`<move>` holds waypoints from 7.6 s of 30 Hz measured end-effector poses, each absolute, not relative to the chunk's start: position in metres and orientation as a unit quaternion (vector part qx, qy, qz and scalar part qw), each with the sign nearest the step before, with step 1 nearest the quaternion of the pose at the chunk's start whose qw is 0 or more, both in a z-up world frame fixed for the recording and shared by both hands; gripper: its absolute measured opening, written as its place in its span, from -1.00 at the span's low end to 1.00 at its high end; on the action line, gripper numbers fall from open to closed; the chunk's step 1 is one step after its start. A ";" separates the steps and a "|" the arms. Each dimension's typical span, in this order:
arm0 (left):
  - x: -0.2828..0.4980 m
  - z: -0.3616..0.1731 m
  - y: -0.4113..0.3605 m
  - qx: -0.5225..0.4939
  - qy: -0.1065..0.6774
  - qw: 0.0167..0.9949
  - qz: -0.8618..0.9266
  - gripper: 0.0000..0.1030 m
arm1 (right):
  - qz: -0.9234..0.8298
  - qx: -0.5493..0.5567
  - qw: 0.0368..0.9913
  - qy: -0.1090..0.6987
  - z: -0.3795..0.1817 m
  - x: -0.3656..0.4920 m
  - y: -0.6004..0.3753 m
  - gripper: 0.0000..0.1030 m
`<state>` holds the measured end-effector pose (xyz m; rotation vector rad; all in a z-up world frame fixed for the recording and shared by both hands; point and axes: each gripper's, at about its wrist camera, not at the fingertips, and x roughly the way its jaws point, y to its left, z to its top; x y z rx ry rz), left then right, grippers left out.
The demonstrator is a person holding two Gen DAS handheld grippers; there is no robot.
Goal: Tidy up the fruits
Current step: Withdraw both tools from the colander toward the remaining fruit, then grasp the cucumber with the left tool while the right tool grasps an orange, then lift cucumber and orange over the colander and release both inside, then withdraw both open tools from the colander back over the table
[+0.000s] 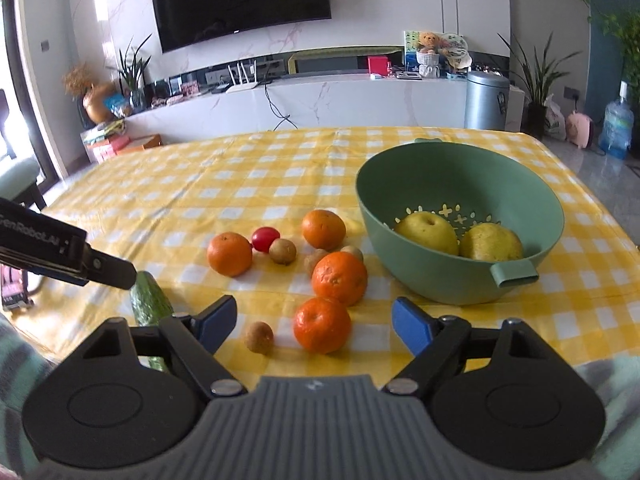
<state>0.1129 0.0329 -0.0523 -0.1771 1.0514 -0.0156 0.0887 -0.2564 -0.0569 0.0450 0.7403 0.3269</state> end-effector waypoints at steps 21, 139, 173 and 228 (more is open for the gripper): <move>0.135 -0.110 0.037 -0.171 0.538 0.824 0.058 0.47 | 0.139 0.070 0.888 0.433 -0.093 0.126 -0.254 0.01; 0.267 -0.037 -0.148 0.020 0.397 0.908 -0.133 -0.13 | 0.072 0.056 0.937 0.336 -0.064 0.245 -0.363 -0.24; 0.283 -0.064 -0.177 0.105 0.435 0.878 -0.170 0.20 | 0.082 0.029 0.908 0.410 -0.089 0.263 -0.343 -0.22; 0.125 -0.026 -0.011 0.013 0.407 0.909 -0.094 0.33 | 0.154 0.054 0.937 0.310 -0.054 0.116 -0.275 0.37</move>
